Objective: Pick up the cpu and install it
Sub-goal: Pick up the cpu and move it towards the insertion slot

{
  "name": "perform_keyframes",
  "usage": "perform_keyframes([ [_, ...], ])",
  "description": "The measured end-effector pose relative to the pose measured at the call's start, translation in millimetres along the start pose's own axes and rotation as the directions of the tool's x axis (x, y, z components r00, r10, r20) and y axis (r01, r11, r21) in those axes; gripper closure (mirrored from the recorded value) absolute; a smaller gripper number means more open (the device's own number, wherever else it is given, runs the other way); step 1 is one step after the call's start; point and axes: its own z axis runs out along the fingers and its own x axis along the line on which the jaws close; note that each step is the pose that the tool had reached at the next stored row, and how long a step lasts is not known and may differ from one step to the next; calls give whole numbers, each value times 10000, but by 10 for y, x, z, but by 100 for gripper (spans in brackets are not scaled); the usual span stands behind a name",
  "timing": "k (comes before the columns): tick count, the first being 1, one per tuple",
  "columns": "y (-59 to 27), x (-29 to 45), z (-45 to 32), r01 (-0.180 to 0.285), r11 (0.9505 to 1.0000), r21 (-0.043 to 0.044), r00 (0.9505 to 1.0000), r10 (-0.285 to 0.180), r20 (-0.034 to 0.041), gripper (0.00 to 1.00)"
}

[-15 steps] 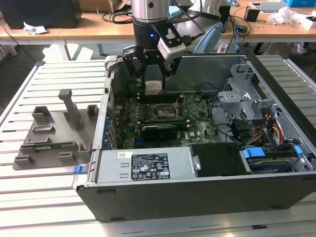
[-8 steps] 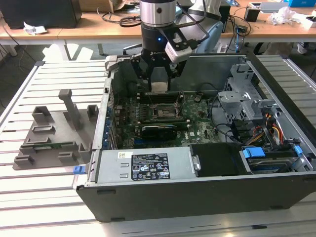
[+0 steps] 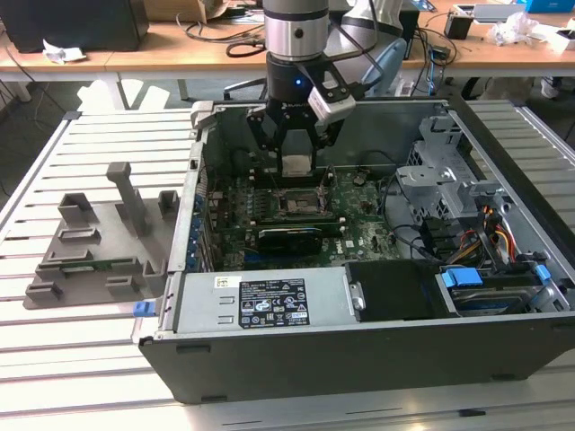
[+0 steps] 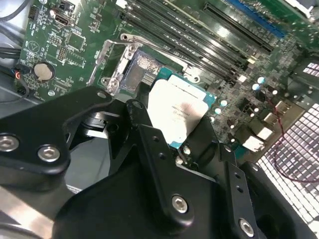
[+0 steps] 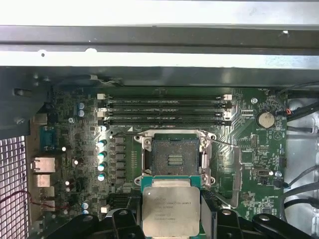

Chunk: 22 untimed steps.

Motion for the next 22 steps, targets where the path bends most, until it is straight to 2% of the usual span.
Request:
perform_keyframes([
  [5,33,-60,103,1,10000,37,10000,-1,0,45],
  [9,48,-79,137,2,10000,59,10000,-2,2,45],
  [10,53,-89,139,3,10000,85,10000,-3,2,45],
  [12,71,-118,142,5,9998,220,10000,-5,3,45],
  [14,78,-127,145,8,9996,286,10000,-8,4,45],
  [22,79,-127,145,8,9996,293,10000,-8,4,45],
])
